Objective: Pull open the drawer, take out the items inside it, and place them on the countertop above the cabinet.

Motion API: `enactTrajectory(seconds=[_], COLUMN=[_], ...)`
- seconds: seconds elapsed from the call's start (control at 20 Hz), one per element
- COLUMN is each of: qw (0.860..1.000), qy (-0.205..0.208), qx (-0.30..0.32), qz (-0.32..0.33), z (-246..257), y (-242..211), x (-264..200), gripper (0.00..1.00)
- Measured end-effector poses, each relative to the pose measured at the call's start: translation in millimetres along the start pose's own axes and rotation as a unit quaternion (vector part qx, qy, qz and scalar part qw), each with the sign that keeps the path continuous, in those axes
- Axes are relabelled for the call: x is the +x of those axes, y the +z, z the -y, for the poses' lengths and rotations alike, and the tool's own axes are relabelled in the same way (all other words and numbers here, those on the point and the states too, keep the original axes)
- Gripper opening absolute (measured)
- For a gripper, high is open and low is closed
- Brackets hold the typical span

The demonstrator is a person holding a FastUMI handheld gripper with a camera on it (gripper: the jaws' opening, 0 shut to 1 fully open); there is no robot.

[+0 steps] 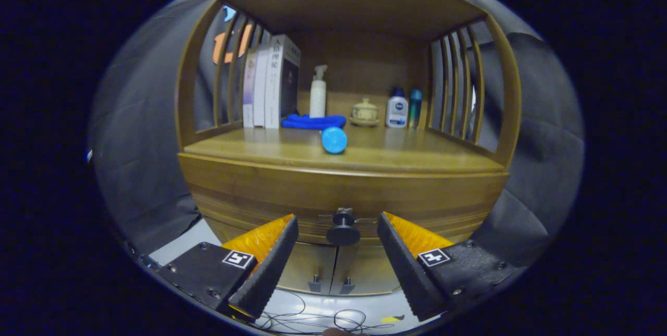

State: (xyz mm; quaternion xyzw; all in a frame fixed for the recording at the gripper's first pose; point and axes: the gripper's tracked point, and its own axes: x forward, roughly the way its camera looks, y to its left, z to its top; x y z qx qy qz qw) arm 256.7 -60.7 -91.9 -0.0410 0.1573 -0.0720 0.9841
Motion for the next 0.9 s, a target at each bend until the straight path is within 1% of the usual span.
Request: enactTrajectory(seconds=[0.2,0.25,0.6,0.7,0.75,0.9], qw=[0.999,0.999,0.991,0.988,0.985,0.982], qy=[0.039,0.042,0.092,0.114,0.125,0.133], qx=[0.004,0.004,0.019,0.022,0.023,0.027], qz=[0.017,0.026,0.091,0.105,0.113,0.128], z=[-6.6,-6.2,-11.1,-15.5,-16.7,-14.8], y=[21.6,26.9,65.6,70.4,71.8,72.0], x=[-58.9,-75.2,-211.5,-246.9,-260.1,-289.7], gripper=[1.0,1.0,1.0,1.0,1.0,0.99])
